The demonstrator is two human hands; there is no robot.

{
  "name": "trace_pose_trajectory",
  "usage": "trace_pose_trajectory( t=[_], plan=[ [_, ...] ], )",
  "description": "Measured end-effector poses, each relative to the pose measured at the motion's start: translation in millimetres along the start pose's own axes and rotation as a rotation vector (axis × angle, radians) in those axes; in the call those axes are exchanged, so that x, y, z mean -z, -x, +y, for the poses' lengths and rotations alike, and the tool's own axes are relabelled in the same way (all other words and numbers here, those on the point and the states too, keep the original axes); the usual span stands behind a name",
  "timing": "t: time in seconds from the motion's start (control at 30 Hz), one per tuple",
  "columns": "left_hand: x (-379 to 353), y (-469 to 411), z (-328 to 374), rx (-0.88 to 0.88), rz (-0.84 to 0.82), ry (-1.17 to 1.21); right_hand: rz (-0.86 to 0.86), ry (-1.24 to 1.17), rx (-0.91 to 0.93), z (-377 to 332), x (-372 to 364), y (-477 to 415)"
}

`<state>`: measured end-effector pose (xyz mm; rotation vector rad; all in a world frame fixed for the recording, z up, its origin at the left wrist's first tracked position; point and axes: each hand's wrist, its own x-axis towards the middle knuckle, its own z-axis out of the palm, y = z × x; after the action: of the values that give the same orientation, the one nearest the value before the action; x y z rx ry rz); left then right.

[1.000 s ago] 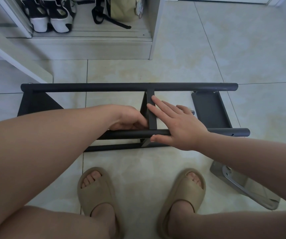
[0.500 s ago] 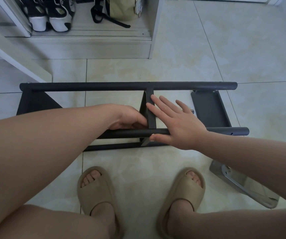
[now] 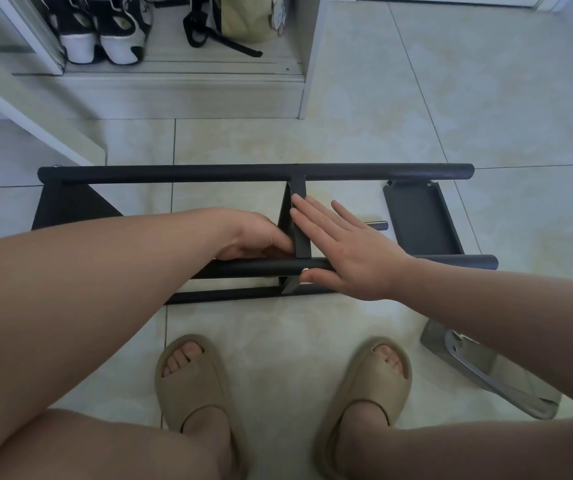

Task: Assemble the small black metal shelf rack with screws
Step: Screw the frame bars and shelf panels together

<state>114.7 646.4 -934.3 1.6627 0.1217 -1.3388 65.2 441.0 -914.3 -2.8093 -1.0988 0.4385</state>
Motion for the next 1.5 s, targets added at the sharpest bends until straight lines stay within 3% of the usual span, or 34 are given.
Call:
trace_pose_trajectory(
  t=[0.33,0.57,0.83,1.0,1.23,1.5],
  plan=[
    [5.1,-0.1,-4.5,0.035,-0.09,0.075,0.034,-0.023,-0.014,-2.1,-2.6,1.0],
    [0.8,-0.6,-3.7,-0.027,-0.034,-0.029,0.042,-0.023,-0.016,-2.0,-4.2,1.2],
    [3.7,-0.3,-4.4,0.031,-0.075,0.034,0.048,-0.02,-0.021,-2.4,-4.1,1.1],
    [2.1,-1.4,-4.6,-0.045,-0.01,-0.064,0.048,-0.017,-0.025,-2.3,-3.8,1.0],
    [6.6,0.4,-5.5,0.035,-0.089,0.007,0.053,-0.017,-0.028,-3.1,-3.4,1.0],
    [4.6,-3.0,-4.7,0.032,-0.073,-0.023,0.05,-0.011,-0.031,-2.5,-3.3,0.4]
  ],
)
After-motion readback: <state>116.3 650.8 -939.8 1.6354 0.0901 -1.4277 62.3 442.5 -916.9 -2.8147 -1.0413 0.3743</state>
